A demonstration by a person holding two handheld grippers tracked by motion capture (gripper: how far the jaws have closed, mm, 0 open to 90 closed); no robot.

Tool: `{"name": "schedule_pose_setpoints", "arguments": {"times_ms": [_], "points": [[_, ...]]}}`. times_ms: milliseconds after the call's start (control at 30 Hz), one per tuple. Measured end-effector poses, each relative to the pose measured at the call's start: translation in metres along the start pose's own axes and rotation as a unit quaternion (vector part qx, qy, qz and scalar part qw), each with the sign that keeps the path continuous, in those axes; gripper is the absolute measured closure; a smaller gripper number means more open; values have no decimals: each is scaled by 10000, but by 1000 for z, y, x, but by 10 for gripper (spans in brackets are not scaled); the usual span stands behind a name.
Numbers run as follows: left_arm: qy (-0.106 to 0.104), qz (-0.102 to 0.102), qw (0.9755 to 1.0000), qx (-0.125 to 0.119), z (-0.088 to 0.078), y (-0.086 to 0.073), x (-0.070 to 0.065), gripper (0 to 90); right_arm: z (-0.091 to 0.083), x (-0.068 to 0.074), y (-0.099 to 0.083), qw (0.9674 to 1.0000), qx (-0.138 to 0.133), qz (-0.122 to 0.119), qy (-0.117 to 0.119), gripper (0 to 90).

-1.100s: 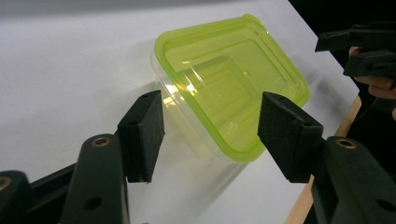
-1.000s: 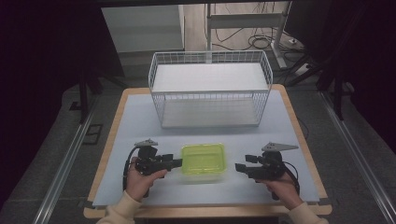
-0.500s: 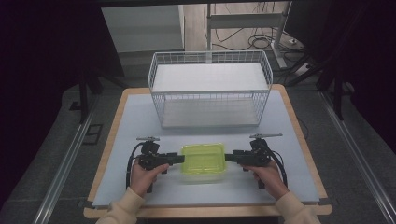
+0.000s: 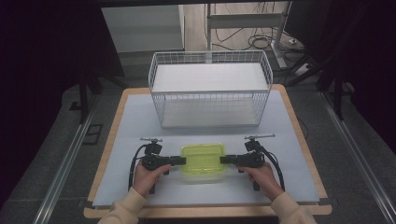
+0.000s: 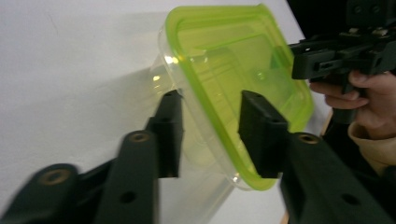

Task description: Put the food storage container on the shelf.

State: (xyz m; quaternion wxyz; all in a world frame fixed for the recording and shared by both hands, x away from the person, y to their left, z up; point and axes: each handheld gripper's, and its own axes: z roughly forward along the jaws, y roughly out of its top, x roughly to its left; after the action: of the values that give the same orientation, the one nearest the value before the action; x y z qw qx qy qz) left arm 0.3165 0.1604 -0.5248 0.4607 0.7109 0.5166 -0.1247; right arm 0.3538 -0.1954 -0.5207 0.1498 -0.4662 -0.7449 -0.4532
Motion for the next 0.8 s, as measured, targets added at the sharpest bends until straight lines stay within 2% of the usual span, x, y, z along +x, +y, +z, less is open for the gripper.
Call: {"name": "schedule_pose_setpoints", "arguments": {"times_ms": [67, 133, 167, 233, 333, 467, 633, 667, 800], "points": [[-86, -97, 9999, 6, 1, 0, 1, 679, 1, 0, 0, 10000, -11, -13, 8, 665], [-143, -118, 9998, -4, 1, 0, 1, 694, 1, 1, -1, 10000, -38, 10, -21, 689], [-158, -110, 9998, -10, 1, -1, 0, 715, -2, 2, 0, 9999, -101, 114, 6, 725], [-229, -54, 9997, -61, -1, -1, -3, 735, -3, 1, 0, 9998, -124, 150, 41, 738], [-305, -15, 9994, -173, -7, -2, -6, 769, -9, 1, -1, 9988, -255, 370, 180, 789], [-266, 25, 9993, -248, -9, -3, -8, 807, -11, 5, -1, 9990, -299, 293, 171, 808], [-227, 109, 9992, -301, -12, -4, -11, 809, -13, 11, -1, 9992, -333, 200, 134, 811], [-194, 189, 9991, -316, -13, -4, -14, 808, -14, 12, -1, 9991, -347, 182, 134, 811], [-158, 301, 9985, -418, -18, -3, -19, 809, -17, 16, 0, 9989, -424, 101, 158, 810]]}}
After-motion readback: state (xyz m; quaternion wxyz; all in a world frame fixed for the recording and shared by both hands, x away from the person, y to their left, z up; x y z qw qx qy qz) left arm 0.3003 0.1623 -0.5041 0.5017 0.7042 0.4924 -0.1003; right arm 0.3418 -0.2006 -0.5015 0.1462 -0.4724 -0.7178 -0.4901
